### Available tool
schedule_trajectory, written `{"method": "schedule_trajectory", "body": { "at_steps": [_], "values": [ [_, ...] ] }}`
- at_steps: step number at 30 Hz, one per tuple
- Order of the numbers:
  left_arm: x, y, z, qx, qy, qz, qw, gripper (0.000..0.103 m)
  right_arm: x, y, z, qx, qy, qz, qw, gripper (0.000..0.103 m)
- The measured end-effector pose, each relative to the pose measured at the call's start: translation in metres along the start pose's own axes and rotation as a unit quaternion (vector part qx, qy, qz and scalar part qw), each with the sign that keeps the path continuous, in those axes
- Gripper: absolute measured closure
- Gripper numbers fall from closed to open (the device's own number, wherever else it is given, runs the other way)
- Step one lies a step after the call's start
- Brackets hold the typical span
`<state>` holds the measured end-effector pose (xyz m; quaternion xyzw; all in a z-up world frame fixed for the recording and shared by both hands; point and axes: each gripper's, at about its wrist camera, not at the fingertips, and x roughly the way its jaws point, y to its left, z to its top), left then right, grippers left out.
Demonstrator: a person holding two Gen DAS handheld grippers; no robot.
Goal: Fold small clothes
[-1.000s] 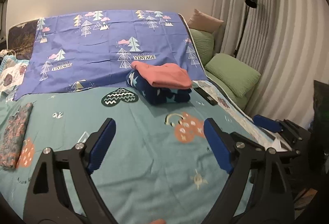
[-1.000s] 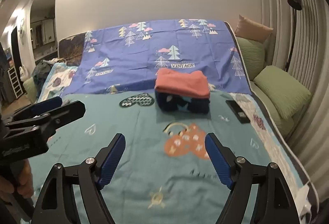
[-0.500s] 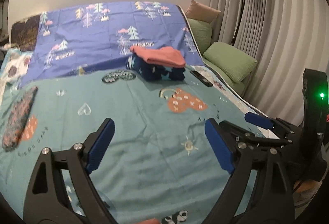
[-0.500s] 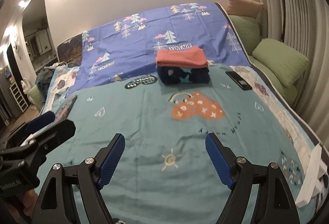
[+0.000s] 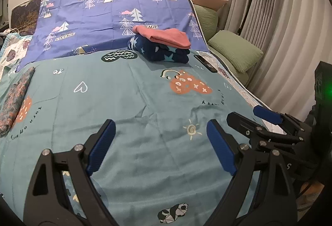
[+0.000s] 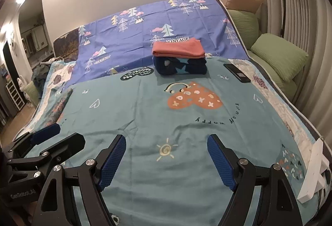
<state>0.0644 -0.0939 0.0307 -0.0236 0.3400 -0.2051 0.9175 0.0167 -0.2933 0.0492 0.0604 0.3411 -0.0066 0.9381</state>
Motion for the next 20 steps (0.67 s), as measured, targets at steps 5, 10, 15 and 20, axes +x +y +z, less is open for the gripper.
{"method": "schedule_trajectory", "body": {
  "at_steps": [5,10,15,20],
  "values": [
    [0.002,0.002,0.0,-0.003,0.002,-0.003,1.0,0.014,0.002,0.002,0.0,-0.006,0.003,-0.001,1.0,0.021],
    [0.004,0.005,0.0,-0.006,0.006,-0.004,1.0,0.014,0.007,0.003,0.0,-0.006,0.009,-0.001,1.0,0.021],
    [0.004,0.005,0.0,-0.006,0.006,-0.004,1.0,0.014,0.007,0.004,-0.001,-0.006,0.009,-0.002,1.0,0.021],
    [0.005,0.006,-0.002,-0.004,0.008,-0.001,1.0,0.014,0.01,0.002,-0.003,-0.007,0.012,-0.004,1.0,0.021]
  ]
}}
